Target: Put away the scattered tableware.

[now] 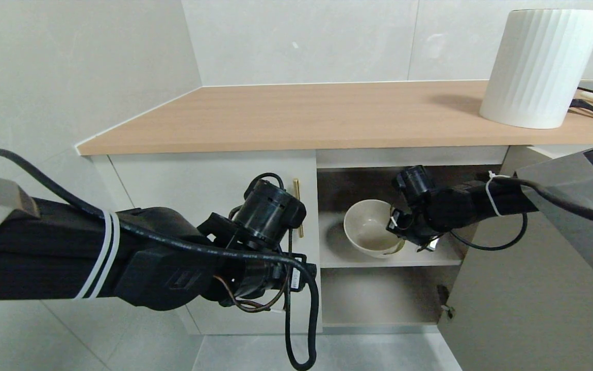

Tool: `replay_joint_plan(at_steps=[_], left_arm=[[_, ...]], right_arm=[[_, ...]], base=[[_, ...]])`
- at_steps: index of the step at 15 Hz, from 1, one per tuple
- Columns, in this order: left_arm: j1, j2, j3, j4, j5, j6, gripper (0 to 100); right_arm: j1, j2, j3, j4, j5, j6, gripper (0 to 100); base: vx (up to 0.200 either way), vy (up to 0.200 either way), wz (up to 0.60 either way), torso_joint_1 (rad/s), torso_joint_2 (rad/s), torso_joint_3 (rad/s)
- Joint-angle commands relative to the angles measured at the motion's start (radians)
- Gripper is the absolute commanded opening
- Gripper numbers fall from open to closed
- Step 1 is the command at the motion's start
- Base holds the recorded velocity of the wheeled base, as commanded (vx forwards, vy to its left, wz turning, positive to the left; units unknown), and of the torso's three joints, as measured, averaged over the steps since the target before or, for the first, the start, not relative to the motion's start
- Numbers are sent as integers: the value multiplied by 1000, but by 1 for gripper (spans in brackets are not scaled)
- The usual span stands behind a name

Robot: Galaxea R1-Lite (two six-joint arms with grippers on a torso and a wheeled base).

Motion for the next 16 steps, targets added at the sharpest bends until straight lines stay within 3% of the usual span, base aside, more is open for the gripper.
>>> replay_joint_plan(at_steps=[1,15,16], left_arm=[[0,2,1,0,0,-1,100],[3,5,1,0,2,-1,100],[3,5,1,0,0,-1,100]], right_arm=[[-9,52,-23,-13,-15,1,0],[-53,129,-108,-16,-52,-2,0],[-53,129,-108,-16,-52,-2,100]], base=[[0,0,0,0,0,0],[0,0,0,0,0,0],[0,0,0,0,0,0]])
